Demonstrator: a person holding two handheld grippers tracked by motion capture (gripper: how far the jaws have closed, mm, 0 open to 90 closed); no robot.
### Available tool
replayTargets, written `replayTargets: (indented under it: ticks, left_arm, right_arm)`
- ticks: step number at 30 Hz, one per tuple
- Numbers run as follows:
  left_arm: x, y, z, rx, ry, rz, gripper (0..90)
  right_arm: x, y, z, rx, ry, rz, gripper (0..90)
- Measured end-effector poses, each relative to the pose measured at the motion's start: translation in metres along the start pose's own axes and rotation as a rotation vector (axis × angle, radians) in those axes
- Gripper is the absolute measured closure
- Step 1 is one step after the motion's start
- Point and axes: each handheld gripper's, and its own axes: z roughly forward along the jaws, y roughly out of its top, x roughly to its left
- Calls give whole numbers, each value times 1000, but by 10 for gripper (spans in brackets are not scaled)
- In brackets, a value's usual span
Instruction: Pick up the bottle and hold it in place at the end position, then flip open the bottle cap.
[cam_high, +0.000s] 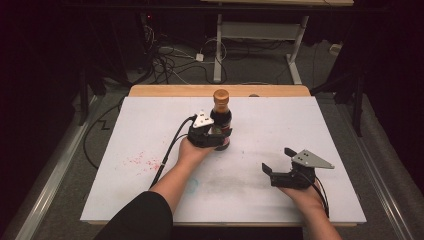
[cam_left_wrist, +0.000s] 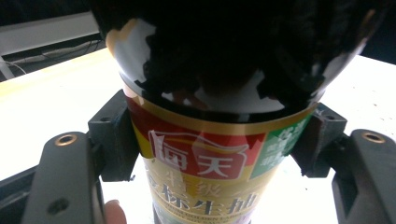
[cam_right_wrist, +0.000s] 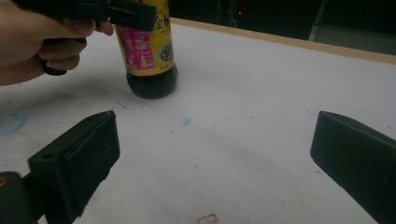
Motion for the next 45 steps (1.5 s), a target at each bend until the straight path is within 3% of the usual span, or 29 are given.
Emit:
replayTargets:
  ticks: [12,16,18,20,27,33,38,45]
  left_arm:
    - [0,0,0,-3,-1,14,277]
    - [-1,-1,1,-6,11,-7,278]
    - [0,0,1,-4,-1,17,278]
    - [0,-1,0,-5,0,7,279]
    - [0,-1,0,-9,1,5,280]
    - [0,-1,0,-9,1,4,280]
    - [0,-2,0,-9,4,4,280]
    - [-1,-2,0,-12,6,-3,280]
  right_arm:
    - [-4,22,21,4,9,-8,232]
    - [-1,24,26,-2,23,-11,374]
    - [0,25,29,-5,35,-18,451]
    - [0,27,32,-5,38,-22,512]
    - [1,27,40,14,38,-33,661]
    - [0,32,41,-6,67,-15,821]
    - [0,35,45,-5,91,-19,896]
    - [3,44,51,-17,94,-36,900]
